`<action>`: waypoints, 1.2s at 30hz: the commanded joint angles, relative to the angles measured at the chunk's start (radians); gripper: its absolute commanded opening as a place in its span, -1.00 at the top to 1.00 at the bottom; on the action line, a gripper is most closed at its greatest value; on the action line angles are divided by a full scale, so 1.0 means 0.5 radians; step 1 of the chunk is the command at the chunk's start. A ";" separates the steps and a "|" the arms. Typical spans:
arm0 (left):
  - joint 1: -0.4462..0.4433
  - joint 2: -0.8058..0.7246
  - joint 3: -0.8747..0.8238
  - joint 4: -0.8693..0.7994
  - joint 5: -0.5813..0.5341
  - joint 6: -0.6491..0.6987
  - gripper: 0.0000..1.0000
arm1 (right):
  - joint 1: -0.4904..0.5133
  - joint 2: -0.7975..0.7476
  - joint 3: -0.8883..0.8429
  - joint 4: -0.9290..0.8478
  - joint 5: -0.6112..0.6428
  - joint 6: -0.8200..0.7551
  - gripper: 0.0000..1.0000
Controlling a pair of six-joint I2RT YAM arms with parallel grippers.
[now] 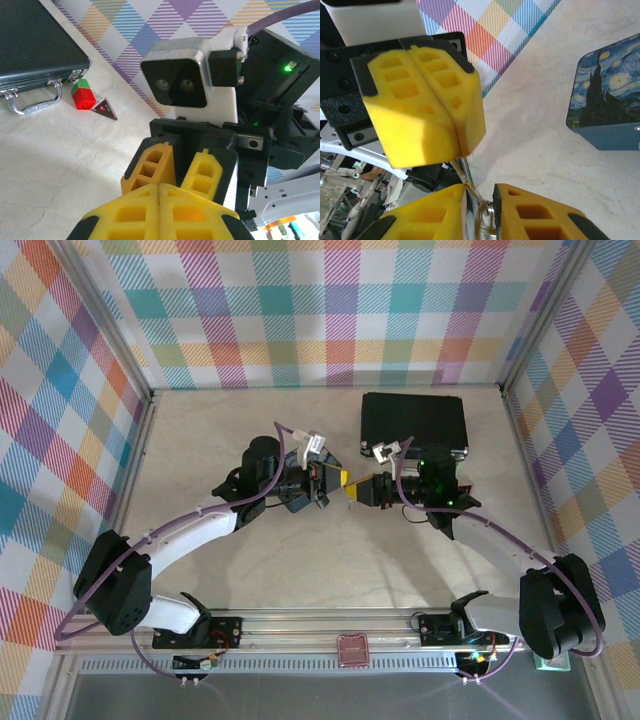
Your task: Unlock a padlock with a key
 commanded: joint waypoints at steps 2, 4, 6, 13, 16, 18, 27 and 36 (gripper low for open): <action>0.013 -0.001 -0.006 0.164 0.026 -0.067 1.00 | 0.013 -0.005 -0.019 0.117 -0.044 0.009 0.92; 0.017 -0.021 -0.018 0.150 -0.037 -0.095 0.98 | 0.013 -0.006 -0.015 0.113 -0.036 -0.003 1.00; 0.029 -0.053 -0.031 0.128 -0.128 -0.147 0.52 | 0.013 -0.019 0.003 0.031 0.007 -0.066 1.00; 0.130 -0.169 -0.099 -0.018 -0.645 -0.721 -0.72 | 0.066 -0.134 0.165 -0.612 0.504 -0.521 1.00; 0.108 -0.147 -0.107 -0.048 -0.747 -1.023 -0.58 | 0.077 -0.103 0.230 -0.712 0.611 -0.653 1.00; 0.062 -0.131 -0.107 -0.086 -0.831 -1.153 -0.56 | 0.112 -0.110 0.232 -0.702 0.743 -0.754 1.00; -0.176 -0.046 -0.067 -0.176 -1.121 -1.563 -0.32 | 0.340 -0.188 0.222 -0.615 1.437 -1.264 1.00; -0.240 0.052 -0.095 0.046 -1.126 -1.757 -0.08 | 0.457 -0.088 0.221 -0.479 1.637 -1.485 1.00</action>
